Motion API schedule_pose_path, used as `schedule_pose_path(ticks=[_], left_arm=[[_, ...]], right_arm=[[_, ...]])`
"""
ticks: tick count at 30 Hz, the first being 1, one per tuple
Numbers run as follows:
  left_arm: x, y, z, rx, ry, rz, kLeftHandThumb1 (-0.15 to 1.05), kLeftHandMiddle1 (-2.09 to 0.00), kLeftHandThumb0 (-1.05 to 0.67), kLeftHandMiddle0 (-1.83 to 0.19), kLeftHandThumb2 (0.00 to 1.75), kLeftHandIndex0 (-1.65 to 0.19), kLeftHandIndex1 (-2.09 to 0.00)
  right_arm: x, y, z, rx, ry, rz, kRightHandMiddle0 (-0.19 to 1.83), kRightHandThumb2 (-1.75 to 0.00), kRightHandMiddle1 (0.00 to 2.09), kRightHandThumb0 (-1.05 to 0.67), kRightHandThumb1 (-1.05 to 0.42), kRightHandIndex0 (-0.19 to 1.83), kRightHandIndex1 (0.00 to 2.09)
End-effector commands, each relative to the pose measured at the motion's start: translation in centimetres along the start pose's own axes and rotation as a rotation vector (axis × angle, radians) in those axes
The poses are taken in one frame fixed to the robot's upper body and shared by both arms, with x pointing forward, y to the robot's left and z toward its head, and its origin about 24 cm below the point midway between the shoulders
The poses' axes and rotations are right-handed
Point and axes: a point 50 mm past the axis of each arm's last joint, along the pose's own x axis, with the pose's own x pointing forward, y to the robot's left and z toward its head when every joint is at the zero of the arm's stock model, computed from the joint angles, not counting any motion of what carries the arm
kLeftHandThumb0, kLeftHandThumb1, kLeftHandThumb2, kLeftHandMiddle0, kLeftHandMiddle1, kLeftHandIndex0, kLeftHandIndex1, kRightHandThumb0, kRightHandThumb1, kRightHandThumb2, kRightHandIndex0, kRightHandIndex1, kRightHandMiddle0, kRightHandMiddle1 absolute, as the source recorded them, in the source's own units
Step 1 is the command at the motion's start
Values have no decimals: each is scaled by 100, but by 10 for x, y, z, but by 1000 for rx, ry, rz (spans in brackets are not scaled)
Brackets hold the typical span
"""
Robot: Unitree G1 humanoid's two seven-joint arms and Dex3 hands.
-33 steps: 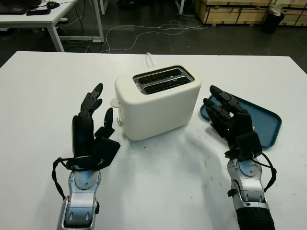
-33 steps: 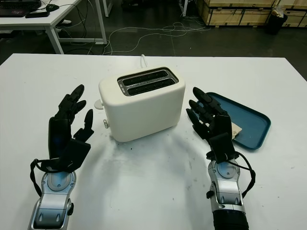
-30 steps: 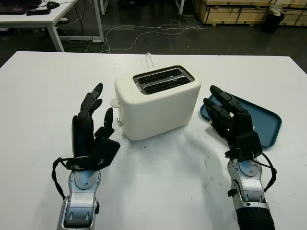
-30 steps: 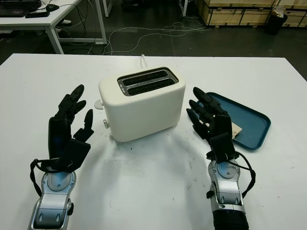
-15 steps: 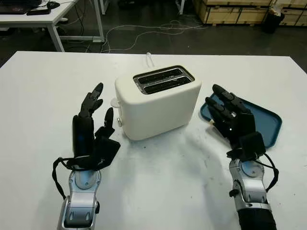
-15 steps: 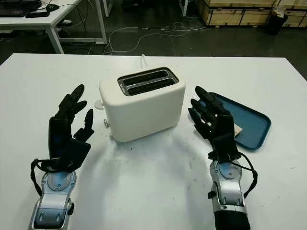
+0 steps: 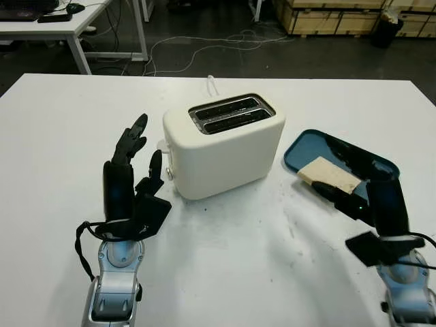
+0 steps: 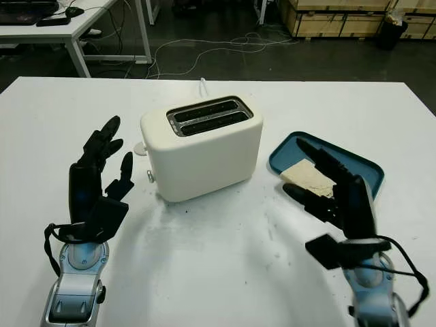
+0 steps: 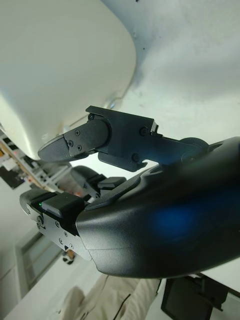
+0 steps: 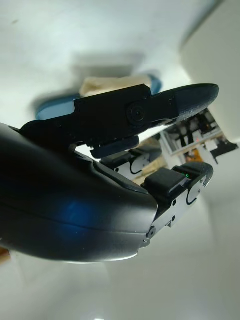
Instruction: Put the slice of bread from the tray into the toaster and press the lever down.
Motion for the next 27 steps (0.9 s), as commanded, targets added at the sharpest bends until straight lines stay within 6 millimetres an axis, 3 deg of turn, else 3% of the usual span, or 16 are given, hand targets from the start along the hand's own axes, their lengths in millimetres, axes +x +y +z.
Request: schedule_pose_path(ticks=[1,9,27], left_arm=[[2,1,2,-8,-11,2,92,-80,-34,-14,58,-36,-7],[3,2,3,1,-20,3,92,-83,-33,-13,57,-36,-7],[3,2,3,-2,-20,-3,92,-86,-33,-12,57,-38,-6]], right_arm=[[-5,-3,-4,-83,-19,19,50,-1,0,-56,-87,54,0],[-12,-1,-24,-261,4,140,44,0,0,-56,-87,45,0],[-16,-6,-52,-390,76,152,40,0,0,-55,-86,39,0]])
